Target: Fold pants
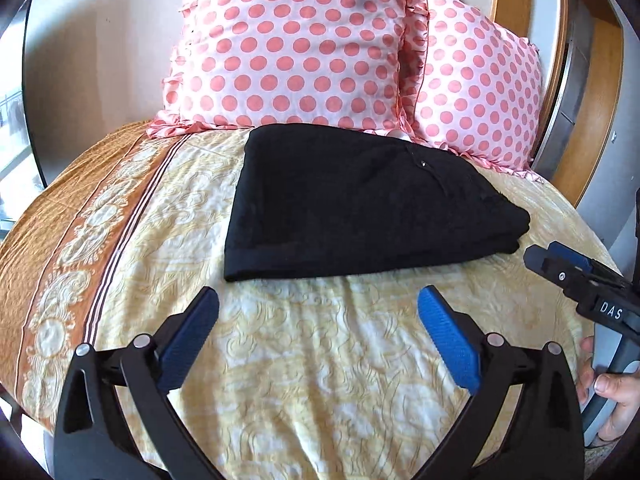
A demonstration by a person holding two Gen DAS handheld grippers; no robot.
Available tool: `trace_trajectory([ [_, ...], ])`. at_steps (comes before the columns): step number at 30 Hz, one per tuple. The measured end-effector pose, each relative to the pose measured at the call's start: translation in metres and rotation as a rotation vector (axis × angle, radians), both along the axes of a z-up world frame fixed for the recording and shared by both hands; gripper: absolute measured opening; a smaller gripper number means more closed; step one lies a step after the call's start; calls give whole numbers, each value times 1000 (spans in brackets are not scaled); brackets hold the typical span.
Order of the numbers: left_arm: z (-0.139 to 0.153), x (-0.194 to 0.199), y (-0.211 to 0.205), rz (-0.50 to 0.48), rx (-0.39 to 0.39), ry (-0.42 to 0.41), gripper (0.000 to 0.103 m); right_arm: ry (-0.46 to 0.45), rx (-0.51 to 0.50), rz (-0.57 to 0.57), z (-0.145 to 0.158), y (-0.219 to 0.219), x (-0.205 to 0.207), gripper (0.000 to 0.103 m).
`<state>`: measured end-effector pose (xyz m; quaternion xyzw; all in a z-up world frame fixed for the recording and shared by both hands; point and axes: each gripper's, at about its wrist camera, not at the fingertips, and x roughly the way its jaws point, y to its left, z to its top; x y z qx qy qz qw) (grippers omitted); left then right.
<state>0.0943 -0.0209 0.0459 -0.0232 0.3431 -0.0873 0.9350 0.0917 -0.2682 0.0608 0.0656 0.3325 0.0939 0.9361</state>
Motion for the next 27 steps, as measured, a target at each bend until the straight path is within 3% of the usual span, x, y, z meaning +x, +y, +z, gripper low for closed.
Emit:
trace_trajectory([
  [8, -23, -26, -8, 26, 97, -14, 101, 4, -33, -7, -26, 27, -27, 102],
  [19, -38, -17, -2, 49, 71, -5, 101, -17, -113, -33, -42, 35, -39, 102],
  [23, -42, -17, -9, 28, 134, -14, 101, -41, -157, -43, -46, 41, -43, 102],
  [27, -43, -20, -9, 24, 125, -29, 101, -50, -158, -44, -47, 41, -45, 102],
])
